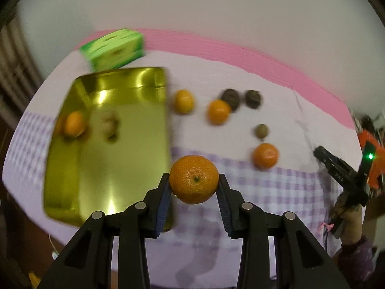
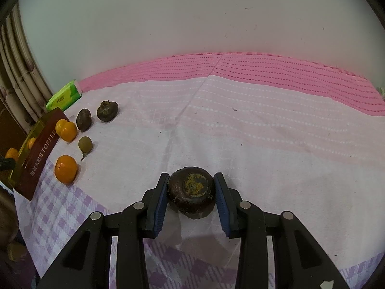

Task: Organize fruits
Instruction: 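Hold the brown fruit in the right gripper while the left gripper grasps a mandarin, then lower the mandarin into the tin tray and open the left gripper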

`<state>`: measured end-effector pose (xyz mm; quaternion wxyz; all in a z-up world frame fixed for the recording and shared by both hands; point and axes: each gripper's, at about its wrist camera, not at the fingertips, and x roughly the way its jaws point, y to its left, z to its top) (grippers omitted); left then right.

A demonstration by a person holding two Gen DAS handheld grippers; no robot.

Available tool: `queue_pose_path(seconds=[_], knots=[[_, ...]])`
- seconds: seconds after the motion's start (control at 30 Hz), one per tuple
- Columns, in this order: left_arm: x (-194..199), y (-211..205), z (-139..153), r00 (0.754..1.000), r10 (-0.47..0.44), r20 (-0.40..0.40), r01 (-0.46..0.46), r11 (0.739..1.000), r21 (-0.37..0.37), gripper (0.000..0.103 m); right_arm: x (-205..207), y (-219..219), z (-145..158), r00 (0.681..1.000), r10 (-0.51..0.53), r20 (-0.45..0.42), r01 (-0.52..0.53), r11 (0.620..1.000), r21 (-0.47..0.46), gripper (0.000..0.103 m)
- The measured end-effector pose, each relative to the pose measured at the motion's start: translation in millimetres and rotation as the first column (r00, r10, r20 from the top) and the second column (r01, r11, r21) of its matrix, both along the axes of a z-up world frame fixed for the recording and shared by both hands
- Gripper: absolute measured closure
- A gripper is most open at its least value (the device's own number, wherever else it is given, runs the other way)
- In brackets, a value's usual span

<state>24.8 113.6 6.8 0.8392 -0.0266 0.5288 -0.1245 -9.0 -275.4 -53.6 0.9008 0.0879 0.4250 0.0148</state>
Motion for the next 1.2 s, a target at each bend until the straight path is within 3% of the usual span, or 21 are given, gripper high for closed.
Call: queue_pose_path(seconds=[0.4,1.2], knots=[[21,91,-32,0.984,0.175,-0.004,-0.174,0.98,0.098,0.064,2,2,-2,1.0,0.0,-0.007,0.0,0.999,-0.032,0.069],[53,93,-60,0.984,0.174,0.041,-0.179,0.965,0.192,0.064,4,7,-3,1.0,0.001,-0.015,-0.002,0.997,-0.077,0.068]])
